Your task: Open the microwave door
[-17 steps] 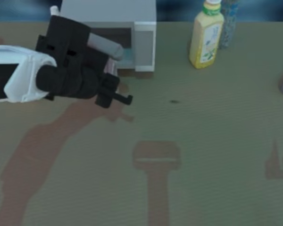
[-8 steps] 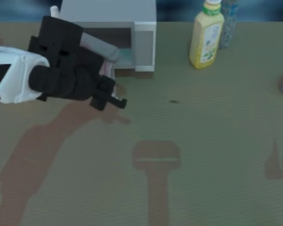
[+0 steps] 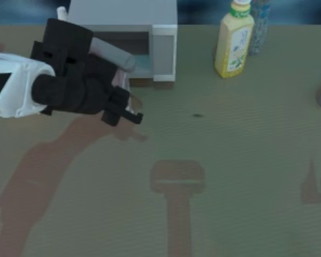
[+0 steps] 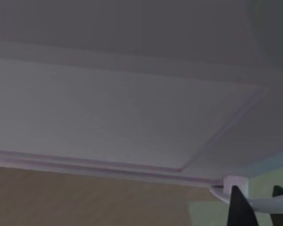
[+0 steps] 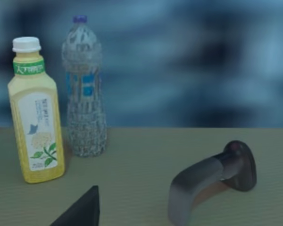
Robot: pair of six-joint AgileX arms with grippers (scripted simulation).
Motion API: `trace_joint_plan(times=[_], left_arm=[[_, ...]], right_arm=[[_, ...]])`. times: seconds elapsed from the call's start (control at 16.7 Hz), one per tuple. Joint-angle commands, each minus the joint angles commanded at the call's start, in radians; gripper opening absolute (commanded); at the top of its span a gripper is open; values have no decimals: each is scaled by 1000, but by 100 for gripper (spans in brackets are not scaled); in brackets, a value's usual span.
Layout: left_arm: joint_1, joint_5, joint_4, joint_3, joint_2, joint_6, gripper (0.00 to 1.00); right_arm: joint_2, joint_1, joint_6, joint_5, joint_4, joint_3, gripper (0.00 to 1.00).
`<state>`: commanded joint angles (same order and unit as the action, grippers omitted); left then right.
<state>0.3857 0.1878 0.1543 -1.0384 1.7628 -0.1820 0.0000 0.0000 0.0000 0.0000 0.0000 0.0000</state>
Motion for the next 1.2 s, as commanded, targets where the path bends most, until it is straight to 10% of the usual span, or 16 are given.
trace_joint_plan(times=[1.2], left_arm=[[2, 14, 4, 4, 0, -5, 0]], right_arm=[[0, 0, 0, 0, 0, 0, 100]])
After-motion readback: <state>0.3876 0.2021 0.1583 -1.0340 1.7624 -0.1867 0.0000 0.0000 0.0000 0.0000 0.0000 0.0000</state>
